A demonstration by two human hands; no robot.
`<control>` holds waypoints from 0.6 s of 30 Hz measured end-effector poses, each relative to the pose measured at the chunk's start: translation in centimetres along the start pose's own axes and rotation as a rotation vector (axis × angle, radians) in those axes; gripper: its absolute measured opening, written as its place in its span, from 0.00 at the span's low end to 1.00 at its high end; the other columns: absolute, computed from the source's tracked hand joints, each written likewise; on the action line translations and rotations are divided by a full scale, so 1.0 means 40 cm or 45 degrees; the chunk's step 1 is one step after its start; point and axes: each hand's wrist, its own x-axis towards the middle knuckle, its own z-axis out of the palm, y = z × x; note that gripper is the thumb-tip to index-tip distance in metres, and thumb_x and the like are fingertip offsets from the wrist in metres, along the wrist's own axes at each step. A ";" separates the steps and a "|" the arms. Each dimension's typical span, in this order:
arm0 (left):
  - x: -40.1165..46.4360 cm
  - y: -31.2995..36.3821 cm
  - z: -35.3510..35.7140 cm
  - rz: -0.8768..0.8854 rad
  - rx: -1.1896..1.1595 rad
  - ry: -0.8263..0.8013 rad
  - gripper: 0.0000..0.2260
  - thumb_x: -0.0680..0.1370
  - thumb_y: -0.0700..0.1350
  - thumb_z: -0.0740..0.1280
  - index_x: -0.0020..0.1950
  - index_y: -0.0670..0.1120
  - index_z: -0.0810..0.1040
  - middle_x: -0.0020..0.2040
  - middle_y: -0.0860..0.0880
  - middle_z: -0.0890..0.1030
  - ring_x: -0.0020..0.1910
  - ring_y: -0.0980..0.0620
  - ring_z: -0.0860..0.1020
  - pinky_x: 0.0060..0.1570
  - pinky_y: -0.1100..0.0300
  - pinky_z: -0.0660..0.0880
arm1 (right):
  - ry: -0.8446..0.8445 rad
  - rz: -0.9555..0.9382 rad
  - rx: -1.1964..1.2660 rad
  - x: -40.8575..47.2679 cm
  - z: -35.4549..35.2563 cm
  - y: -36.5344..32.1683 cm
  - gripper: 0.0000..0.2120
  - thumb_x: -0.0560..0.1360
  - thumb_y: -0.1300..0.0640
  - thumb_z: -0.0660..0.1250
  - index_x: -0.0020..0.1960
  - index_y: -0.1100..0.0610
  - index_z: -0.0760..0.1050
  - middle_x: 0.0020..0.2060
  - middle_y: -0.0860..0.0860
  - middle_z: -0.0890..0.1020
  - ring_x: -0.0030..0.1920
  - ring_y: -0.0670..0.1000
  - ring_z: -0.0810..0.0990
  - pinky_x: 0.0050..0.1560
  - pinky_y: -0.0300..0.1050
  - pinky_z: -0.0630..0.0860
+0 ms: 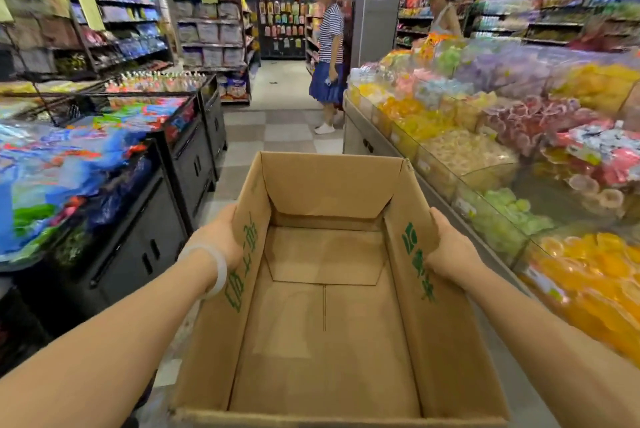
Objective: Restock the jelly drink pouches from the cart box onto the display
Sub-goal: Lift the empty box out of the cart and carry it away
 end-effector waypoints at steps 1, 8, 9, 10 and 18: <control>0.068 0.011 0.003 -0.018 0.005 0.000 0.30 0.74 0.36 0.60 0.70 0.59 0.58 0.42 0.44 0.78 0.37 0.43 0.79 0.32 0.52 0.77 | -0.012 0.004 -0.003 0.066 -0.001 -0.015 0.42 0.73 0.59 0.64 0.78 0.47 0.43 0.62 0.55 0.76 0.56 0.59 0.77 0.51 0.50 0.77; 0.491 0.102 -0.034 0.017 0.013 0.056 0.24 0.75 0.40 0.61 0.68 0.56 0.61 0.42 0.44 0.78 0.39 0.43 0.78 0.37 0.50 0.77 | -0.006 -0.038 0.010 0.503 -0.023 -0.178 0.41 0.73 0.61 0.62 0.77 0.47 0.43 0.58 0.56 0.78 0.51 0.60 0.79 0.43 0.51 0.78; 0.550 0.103 -0.035 0.019 0.007 0.065 0.22 0.74 0.40 0.61 0.66 0.56 0.62 0.42 0.44 0.78 0.38 0.43 0.78 0.37 0.51 0.76 | 0.009 -0.050 0.001 0.562 -0.017 -0.202 0.40 0.73 0.60 0.63 0.77 0.47 0.44 0.59 0.57 0.77 0.52 0.60 0.79 0.45 0.51 0.78; 0.616 0.104 -0.034 0.008 0.008 0.073 0.22 0.74 0.39 0.61 0.65 0.56 0.63 0.41 0.44 0.78 0.38 0.43 0.77 0.35 0.52 0.75 | 0.020 -0.066 -0.009 0.622 -0.011 -0.225 0.40 0.72 0.60 0.64 0.77 0.47 0.45 0.60 0.57 0.77 0.54 0.60 0.78 0.48 0.52 0.78; 1.203 0.101 0.009 0.039 -0.006 0.054 0.28 0.73 0.39 0.62 0.69 0.60 0.58 0.41 0.46 0.78 0.36 0.44 0.78 0.34 0.52 0.77 | 0.067 -0.021 -0.006 1.115 0.077 -0.402 0.41 0.71 0.61 0.66 0.76 0.46 0.47 0.59 0.57 0.78 0.56 0.60 0.78 0.55 0.56 0.78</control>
